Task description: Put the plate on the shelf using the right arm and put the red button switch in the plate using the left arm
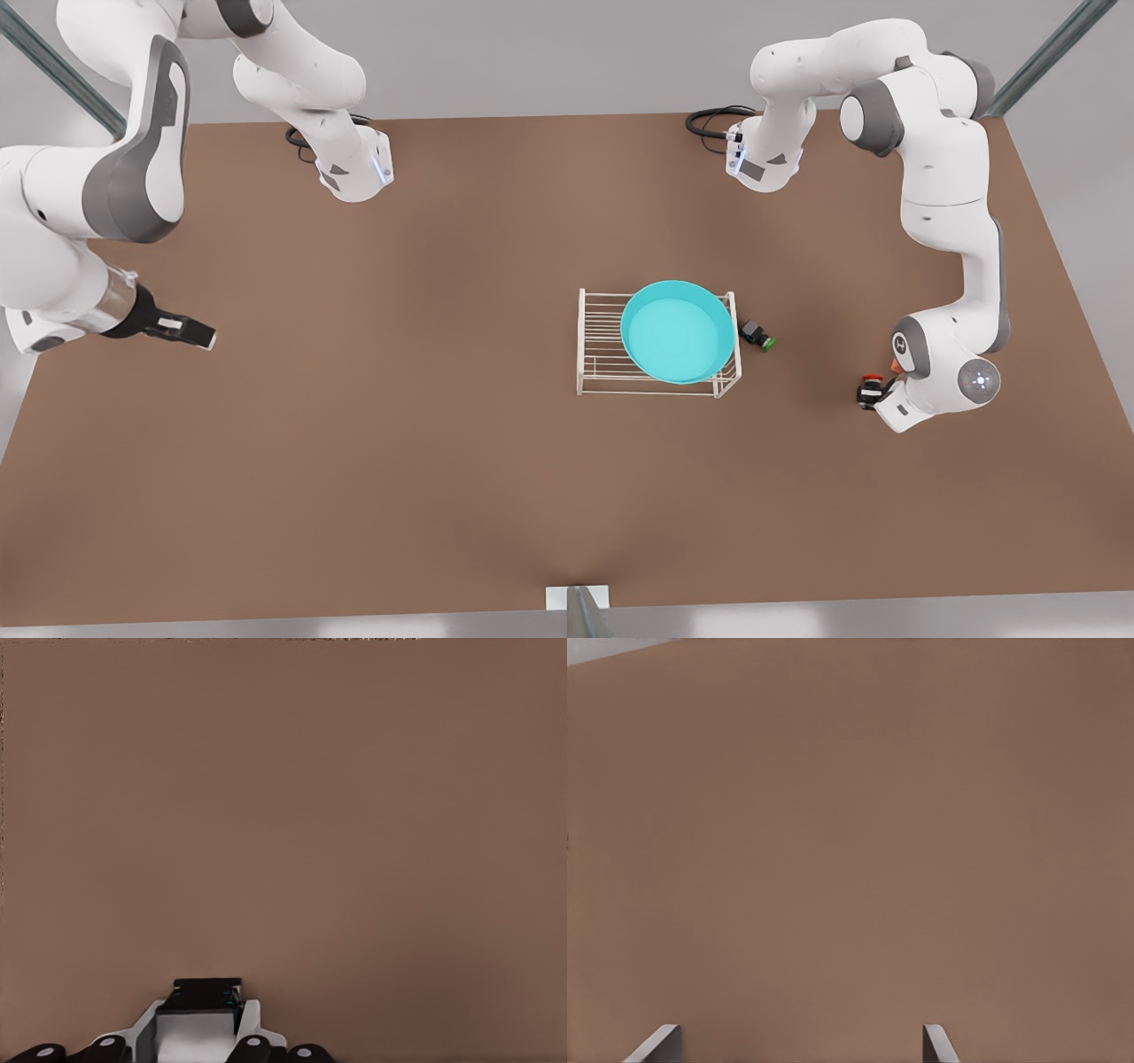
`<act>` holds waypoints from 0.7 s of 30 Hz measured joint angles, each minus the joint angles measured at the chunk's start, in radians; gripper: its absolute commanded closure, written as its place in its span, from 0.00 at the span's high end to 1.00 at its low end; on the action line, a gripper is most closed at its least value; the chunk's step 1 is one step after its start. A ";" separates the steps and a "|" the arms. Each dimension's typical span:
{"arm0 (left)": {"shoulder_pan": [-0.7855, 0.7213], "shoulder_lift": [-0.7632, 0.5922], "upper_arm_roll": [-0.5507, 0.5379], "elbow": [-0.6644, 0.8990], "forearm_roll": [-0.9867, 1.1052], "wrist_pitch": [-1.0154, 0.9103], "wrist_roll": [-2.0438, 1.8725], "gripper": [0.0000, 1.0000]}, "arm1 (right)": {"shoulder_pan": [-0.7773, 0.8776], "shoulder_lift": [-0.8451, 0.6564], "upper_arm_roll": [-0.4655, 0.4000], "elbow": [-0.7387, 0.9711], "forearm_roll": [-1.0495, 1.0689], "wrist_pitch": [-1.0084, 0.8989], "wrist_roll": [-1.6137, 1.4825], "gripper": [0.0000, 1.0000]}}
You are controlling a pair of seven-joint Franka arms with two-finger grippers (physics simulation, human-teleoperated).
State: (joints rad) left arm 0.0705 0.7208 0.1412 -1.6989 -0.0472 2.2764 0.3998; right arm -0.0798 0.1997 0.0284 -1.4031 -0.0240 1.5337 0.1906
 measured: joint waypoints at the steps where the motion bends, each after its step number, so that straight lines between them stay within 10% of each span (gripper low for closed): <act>1: 0.000 0.000 0.000 0.000 0.002 0.001 -0.002 0.37 | 0.001 0.003 0.000 0.004 0.000 0.000 -0.002 1.00; 21: -0.454 -0.395 -0.028 0.111 0.010 -0.445 -0.447 0.37 | 0.000 0.012 -0.002 0.031 -0.006 -0.020 -0.029 1.00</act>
State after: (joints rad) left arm -0.3836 0.3257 0.1127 -1.5882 -0.0370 1.8317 -0.0471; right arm -0.0797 0.2115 0.0268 -1.3717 -0.0298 1.5137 0.1613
